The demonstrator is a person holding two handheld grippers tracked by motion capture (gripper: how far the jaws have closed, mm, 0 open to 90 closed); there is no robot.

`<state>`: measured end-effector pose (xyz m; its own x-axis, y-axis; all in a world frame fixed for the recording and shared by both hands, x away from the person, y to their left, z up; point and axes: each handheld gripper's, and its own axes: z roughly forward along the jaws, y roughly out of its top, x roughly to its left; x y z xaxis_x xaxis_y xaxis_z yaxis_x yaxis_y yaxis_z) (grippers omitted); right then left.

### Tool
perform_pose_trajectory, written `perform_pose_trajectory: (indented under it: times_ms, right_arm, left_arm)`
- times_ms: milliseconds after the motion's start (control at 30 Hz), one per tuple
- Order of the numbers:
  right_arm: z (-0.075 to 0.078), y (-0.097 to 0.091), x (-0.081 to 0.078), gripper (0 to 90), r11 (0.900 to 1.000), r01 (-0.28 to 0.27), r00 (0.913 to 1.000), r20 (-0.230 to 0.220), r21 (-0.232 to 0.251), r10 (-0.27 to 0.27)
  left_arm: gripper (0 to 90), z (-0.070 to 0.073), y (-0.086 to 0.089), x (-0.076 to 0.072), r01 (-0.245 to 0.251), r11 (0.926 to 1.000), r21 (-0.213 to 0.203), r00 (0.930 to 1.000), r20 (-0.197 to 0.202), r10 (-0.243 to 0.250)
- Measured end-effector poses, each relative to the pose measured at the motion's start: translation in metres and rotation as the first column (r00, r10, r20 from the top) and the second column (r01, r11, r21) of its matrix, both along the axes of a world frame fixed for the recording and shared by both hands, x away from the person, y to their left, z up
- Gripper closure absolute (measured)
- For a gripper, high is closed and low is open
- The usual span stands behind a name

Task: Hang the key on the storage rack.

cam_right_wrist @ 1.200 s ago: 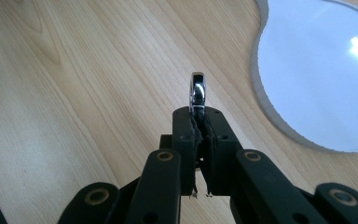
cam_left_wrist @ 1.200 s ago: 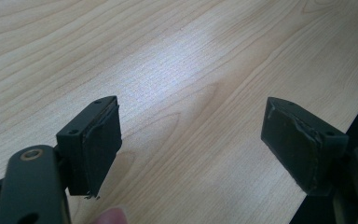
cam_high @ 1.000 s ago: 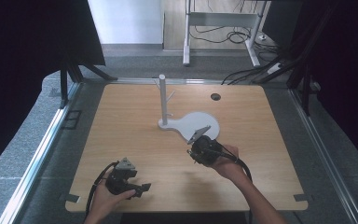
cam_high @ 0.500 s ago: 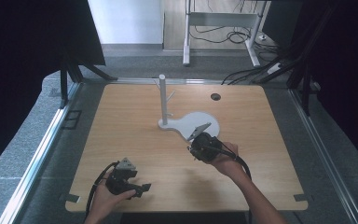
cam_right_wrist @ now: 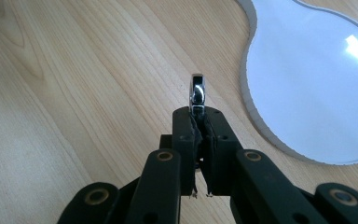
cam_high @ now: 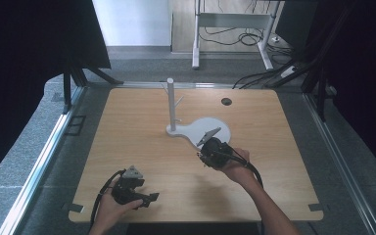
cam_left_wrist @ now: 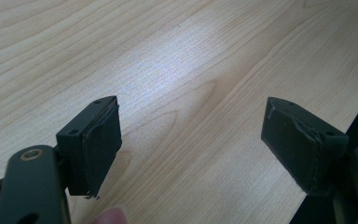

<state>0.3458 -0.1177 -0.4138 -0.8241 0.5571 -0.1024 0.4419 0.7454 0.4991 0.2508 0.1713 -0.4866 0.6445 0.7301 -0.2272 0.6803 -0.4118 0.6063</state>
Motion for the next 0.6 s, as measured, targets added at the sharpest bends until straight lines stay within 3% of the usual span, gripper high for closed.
perform_pose_trajectory:
  times_ms: [600]
  right_arm:
    - [-0.0007, -0.0009, 0.0079, 84.5, 0.9999, 0.015, 0.9999, -0.005, -0.002, -0.015]
  left_arm:
    - [20.4, -0.0008, -0.0009, 0.0002, 0.006, 0.9999, 0.008, 1.0000, -0.002, -0.006]
